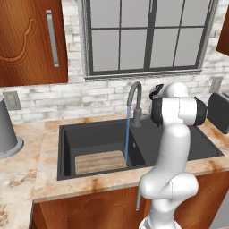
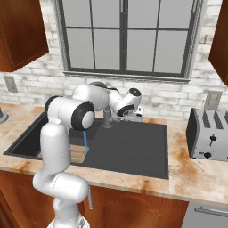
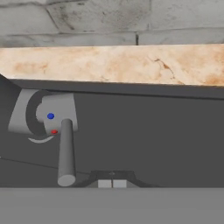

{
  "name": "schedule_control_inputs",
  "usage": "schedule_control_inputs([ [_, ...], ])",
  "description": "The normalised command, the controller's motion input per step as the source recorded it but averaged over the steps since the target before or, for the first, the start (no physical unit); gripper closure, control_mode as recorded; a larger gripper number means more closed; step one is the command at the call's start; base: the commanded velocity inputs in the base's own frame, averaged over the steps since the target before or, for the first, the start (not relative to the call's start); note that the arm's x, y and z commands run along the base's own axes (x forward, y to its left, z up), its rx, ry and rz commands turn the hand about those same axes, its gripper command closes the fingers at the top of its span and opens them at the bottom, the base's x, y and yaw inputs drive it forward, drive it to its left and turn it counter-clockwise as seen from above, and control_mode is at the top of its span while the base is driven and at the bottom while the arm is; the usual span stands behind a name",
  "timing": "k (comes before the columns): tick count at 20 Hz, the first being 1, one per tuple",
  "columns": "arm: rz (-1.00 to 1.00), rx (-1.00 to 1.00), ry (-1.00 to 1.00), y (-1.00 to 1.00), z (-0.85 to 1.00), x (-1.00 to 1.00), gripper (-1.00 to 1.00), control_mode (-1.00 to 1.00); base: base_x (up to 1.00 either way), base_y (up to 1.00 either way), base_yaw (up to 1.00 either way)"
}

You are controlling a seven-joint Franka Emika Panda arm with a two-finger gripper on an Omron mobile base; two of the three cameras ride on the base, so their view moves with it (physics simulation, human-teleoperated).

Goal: Turn on the sink faucet with hot water and rinse the cutting board for ten seconds, then turn off the faucet. Push the cutting board to reach the water if necessary.

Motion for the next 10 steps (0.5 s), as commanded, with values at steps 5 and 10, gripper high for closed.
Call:
schedule_control_inputs([
  [5,0.00,0.00,0.00,0.00,0.00,0.00,1.00,-1.00,0.00,0.00,0.00],
  [10,0.00,0.00,0.00,0.00,0.00,0.00,1.00,-1.00,0.00,0.00,0.00],
])
